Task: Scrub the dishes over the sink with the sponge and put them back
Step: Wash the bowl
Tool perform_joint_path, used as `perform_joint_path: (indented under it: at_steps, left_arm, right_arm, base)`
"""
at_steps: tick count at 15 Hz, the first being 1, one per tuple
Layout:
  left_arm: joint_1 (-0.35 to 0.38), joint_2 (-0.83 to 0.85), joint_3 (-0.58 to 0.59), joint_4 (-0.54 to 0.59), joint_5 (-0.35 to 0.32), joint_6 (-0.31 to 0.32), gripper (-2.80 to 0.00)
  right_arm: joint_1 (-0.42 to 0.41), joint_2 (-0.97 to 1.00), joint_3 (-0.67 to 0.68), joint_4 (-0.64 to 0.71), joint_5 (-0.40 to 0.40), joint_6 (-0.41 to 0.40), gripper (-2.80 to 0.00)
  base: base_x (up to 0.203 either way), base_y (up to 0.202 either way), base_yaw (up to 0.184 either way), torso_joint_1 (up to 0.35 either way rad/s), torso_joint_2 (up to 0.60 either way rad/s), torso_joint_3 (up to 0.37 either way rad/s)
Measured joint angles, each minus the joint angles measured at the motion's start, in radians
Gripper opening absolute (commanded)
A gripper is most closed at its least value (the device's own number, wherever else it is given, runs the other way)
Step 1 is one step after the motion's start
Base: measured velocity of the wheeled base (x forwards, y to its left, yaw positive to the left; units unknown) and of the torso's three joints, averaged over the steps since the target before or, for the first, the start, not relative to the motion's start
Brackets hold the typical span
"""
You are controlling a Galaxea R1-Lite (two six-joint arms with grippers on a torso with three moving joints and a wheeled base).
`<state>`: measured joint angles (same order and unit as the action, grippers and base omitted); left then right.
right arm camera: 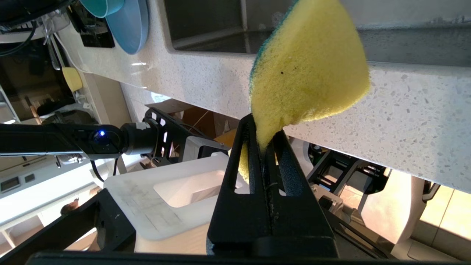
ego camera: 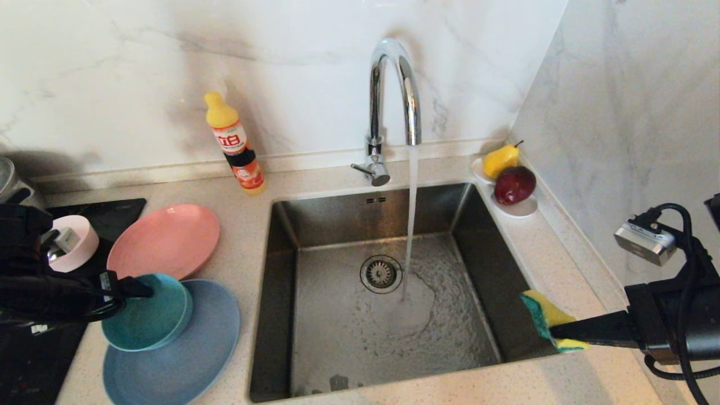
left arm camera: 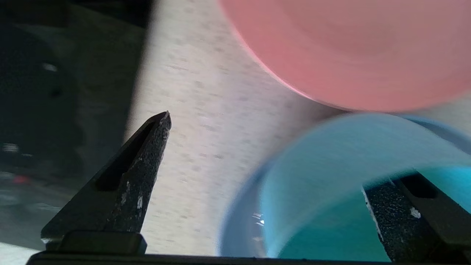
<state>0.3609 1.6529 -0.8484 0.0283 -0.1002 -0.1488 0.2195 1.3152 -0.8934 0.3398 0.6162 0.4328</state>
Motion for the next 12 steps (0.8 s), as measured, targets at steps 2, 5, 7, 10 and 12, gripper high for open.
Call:
perform_joint_path:
  at_steps: [2,5,7,10,12]
  left_arm:
    - [0.011,0.010,-0.001,0.007,0.005,0.037,0.00]
    - [0.032,0.027,-0.002,0.029,0.028,0.087,0.00]
    - [0.053,0.036,-0.002,0.030,0.028,0.119,0.00]
    - [0.084,0.042,-0.011,0.033,0.028,0.135,0.00]
    - [0.088,0.039,-0.017,0.037,0.025,0.126,0.00]
  right_arm:
    - [-0.002,0.002,0.003,-0.001,0.000,-0.001,-2.80]
    - [-0.002,0.009,0.005,-0.009,0.001,-0.001,-2.80]
    - [-0.002,0.015,0.006,-0.019,0.002,-0.001,-2.80]
    - [-0.002,0.021,0.006,-0.021,0.004,-0.001,-2.80]
    - [-0.002,0.025,0.006,-0.021,0.005,0.000,-2.80]
  base:
    - [0.000,0.000,0.000,0.000,0.00,0.000]
    - [0.000,0.000,0.000,0.000,0.00,0.000]
    - [0.000,0.000,0.000,0.000,0.00,0.000]
    - [0.000,0.000,0.000,0.000,0.00,0.000]
    - [0.000,0.000,0.000,0.000,0.00,0.000]
